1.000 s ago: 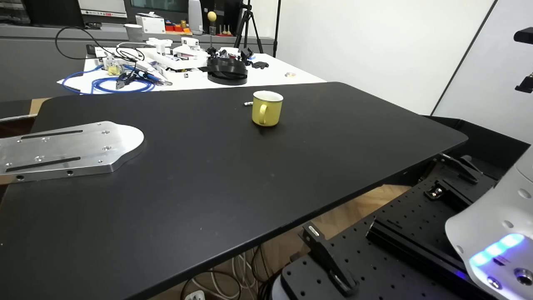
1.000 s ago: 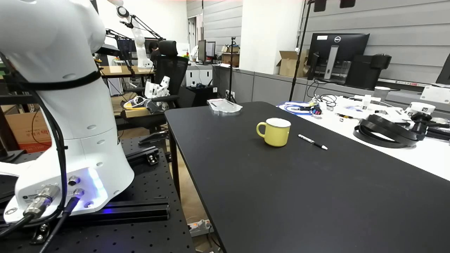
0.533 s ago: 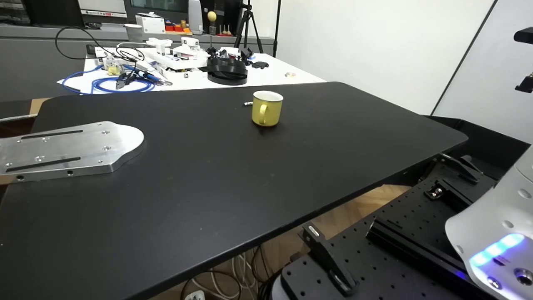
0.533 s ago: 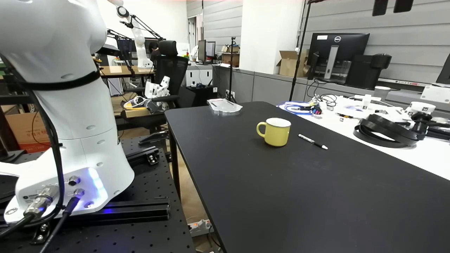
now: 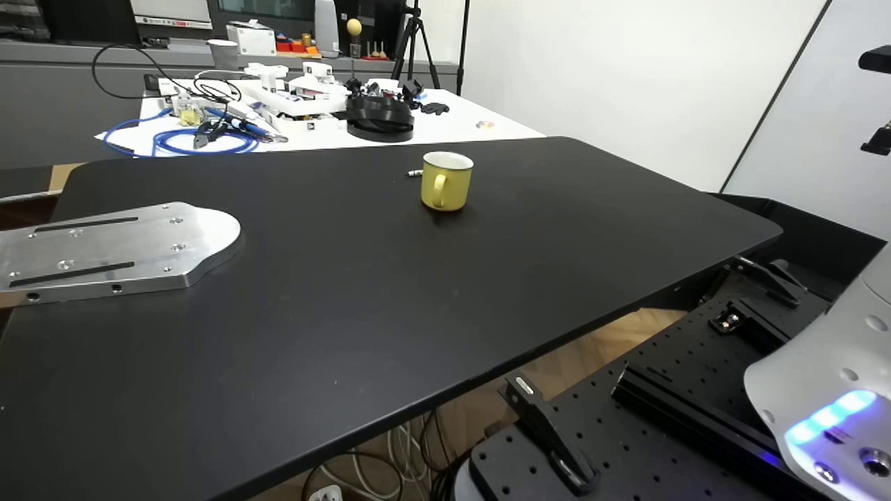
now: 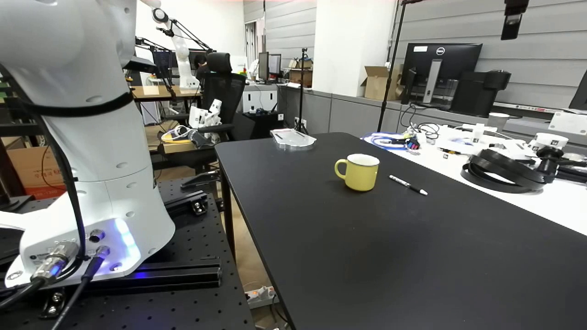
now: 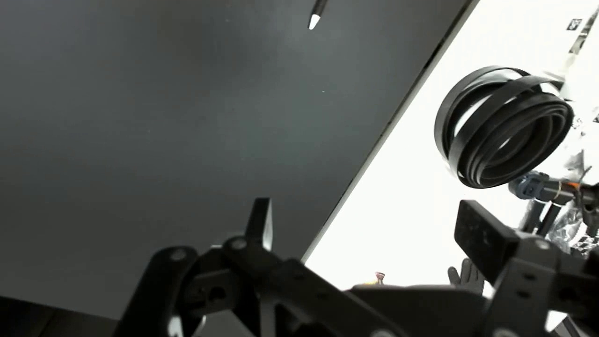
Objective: Pick up the pen and put it in the cup
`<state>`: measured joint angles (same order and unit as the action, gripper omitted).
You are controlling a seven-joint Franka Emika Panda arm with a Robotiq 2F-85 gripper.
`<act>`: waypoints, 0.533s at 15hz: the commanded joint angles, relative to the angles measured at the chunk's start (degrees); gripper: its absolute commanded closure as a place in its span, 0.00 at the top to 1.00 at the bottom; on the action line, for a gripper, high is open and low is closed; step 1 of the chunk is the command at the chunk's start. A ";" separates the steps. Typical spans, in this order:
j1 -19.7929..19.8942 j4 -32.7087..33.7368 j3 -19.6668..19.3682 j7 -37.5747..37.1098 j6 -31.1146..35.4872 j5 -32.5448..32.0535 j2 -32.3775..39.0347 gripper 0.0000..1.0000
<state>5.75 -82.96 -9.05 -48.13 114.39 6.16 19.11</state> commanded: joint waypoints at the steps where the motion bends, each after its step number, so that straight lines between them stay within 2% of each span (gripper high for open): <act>1: -2.46 14.14 0.51 -13.23 -4.34 1.06 9.86 1.00; 4: -3.89 22.37 1.55 -19.63 -8.73 1.55 15.86 1.00; 6: -3.52 26.28 3.29 -20.51 -13.03 3.74 18.32 1.00; 7: -2.51 27.01 5.14 -18.10 -14.51 6.61 18.80 1.00; 8: -4.27 20.63 2.96 -17.88 -10.05 3.74 15.74 1.00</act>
<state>1.49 -62.28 -6.06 -66.00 104.29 9.95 34.89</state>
